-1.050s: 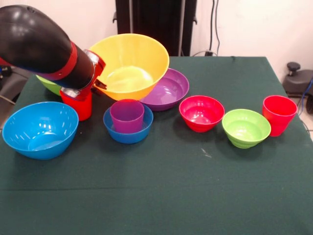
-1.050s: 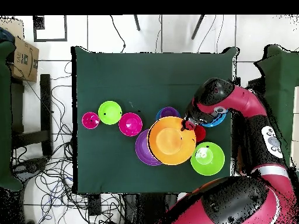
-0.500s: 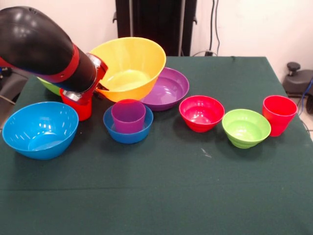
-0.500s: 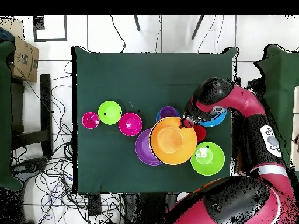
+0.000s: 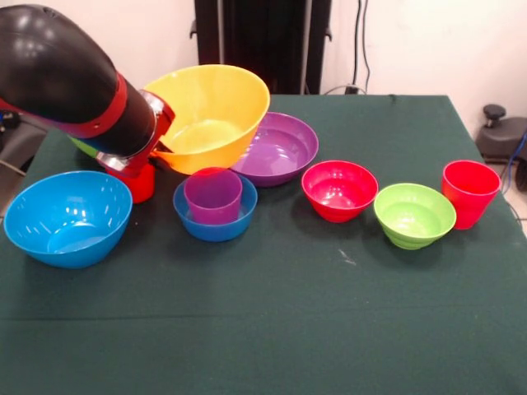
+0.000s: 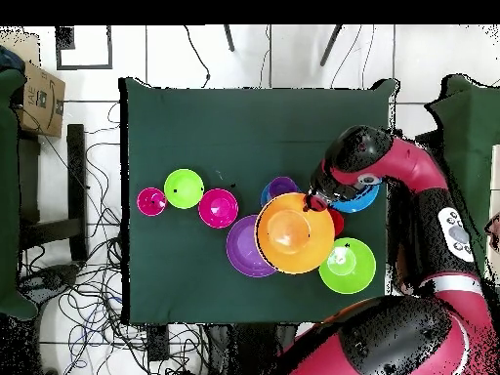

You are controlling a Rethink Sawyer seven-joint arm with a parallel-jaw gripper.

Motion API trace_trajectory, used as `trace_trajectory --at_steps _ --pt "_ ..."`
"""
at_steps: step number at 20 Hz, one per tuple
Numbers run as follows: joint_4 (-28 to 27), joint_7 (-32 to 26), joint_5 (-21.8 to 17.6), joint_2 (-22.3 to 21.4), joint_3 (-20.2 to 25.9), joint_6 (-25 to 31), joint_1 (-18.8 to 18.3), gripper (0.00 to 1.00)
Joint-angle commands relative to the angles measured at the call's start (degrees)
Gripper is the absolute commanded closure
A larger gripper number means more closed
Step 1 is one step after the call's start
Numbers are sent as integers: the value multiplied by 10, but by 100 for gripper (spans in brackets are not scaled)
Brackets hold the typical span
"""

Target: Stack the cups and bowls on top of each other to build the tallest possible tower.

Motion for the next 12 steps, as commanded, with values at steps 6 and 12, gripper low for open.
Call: trace_trajectory --at_steps 6,12 --pt "-94 -99 -47 -24 30 132 38 100" --pt "-96 -88 -46 -27 31 143 43 100"
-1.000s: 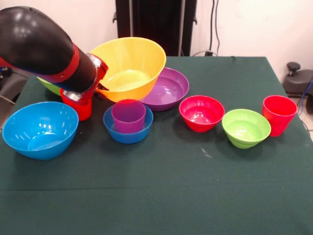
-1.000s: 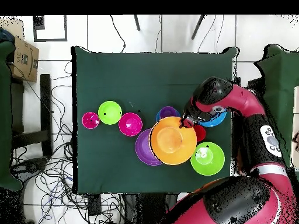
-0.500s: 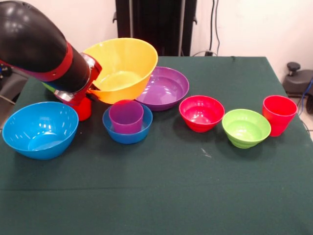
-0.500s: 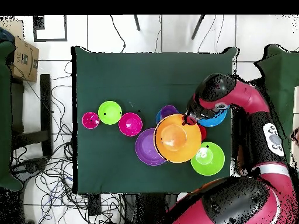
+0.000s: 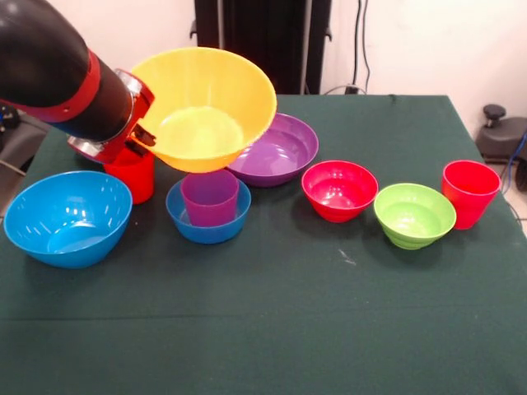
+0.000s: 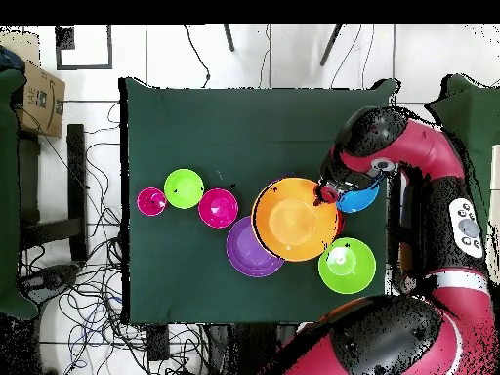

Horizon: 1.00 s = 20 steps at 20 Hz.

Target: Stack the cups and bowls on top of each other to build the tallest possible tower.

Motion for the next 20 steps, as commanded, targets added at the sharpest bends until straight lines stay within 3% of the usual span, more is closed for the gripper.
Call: trace_trajectory --at_steps 1,20 --pt "-32 -86 -35 -18 31 52 30 100" --pt "10 -61 -14 -13 32 0 22 100"
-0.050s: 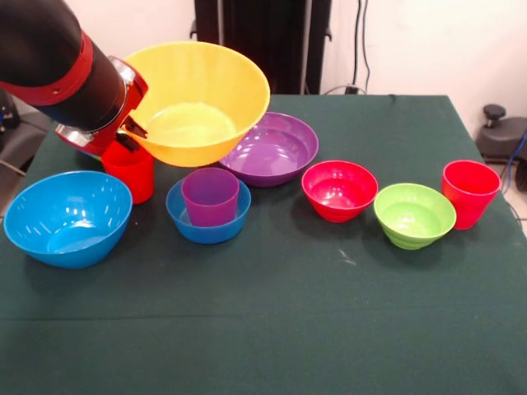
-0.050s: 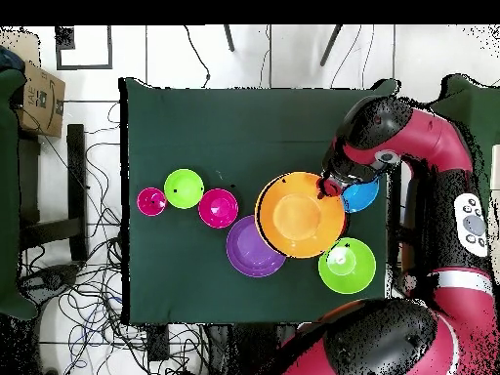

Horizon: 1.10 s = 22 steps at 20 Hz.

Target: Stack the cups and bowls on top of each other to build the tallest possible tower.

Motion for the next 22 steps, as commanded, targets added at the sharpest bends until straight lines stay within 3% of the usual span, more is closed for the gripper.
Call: trace_trajectory --at_steps 1,22 --pt "22 -60 -9 5 32 -2 13 100" --pt "31 -20 7 15 38 -36 28 100"
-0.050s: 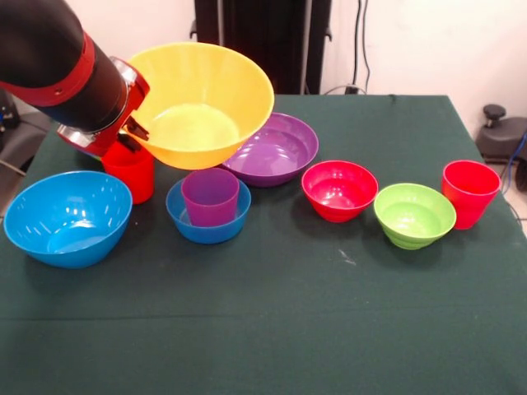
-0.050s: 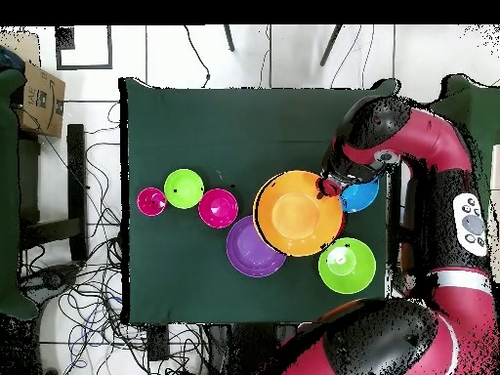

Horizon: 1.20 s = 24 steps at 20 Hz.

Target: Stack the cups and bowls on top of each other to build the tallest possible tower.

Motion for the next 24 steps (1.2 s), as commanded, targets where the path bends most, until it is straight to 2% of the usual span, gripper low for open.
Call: trace_trajectory --at_steps 1,9,18,22,24 --pt "30 -16 8 15 38 -37 29 100" --pt "55 22 19 22 36 -92 40 100" --pt "45 -1 19 30 25 -94 38 100" --pt "50 0 34 33 31 -95 31 100" --pt "40 -11 26 34 25 -67 35 100"
